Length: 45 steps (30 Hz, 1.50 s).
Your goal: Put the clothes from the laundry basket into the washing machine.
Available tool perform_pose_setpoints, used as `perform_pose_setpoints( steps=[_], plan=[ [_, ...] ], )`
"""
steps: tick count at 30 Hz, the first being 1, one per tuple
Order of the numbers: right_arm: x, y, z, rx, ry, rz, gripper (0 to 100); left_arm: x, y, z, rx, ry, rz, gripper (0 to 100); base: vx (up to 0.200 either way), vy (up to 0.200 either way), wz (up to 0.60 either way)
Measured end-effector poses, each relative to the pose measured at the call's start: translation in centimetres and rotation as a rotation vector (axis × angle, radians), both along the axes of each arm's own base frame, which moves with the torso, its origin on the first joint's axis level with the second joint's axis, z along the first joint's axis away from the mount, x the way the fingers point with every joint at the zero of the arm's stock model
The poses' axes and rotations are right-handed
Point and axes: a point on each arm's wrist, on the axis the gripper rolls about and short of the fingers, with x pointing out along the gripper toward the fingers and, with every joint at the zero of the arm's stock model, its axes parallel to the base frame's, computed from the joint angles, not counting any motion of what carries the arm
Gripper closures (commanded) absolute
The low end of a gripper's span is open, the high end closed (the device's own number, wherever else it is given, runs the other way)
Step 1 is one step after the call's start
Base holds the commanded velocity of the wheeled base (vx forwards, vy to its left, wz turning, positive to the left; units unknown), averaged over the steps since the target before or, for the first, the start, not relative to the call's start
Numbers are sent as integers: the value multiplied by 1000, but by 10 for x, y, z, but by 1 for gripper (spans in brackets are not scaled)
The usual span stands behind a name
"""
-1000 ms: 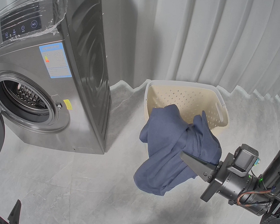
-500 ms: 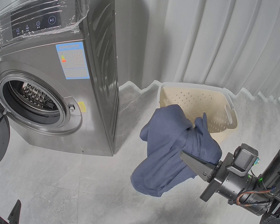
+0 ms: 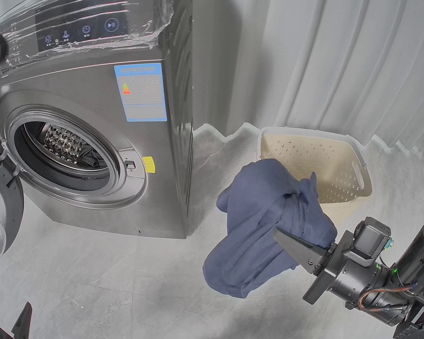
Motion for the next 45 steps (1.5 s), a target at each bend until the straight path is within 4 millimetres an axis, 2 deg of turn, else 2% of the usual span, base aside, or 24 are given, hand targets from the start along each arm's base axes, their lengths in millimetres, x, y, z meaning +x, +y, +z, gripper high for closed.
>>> perform_pose_setpoints(
  steps=[4,15,25,45],
  plan=[
    [1,0,0,-1,0,-3,100,0,0,0,1,1,0,0,0,0,0],
    [3,0,1,4,-5,-12,100,0,0,0,1,1,0,0,-200,0,0],
    [3,0,1,4,-5,-12,100,0,0,0,1,1,0,0,0,0,0],
    [2,1,2,3,-7,-18,100,0,0,0,1,1,-4,0,0,200,0]
  ],
)
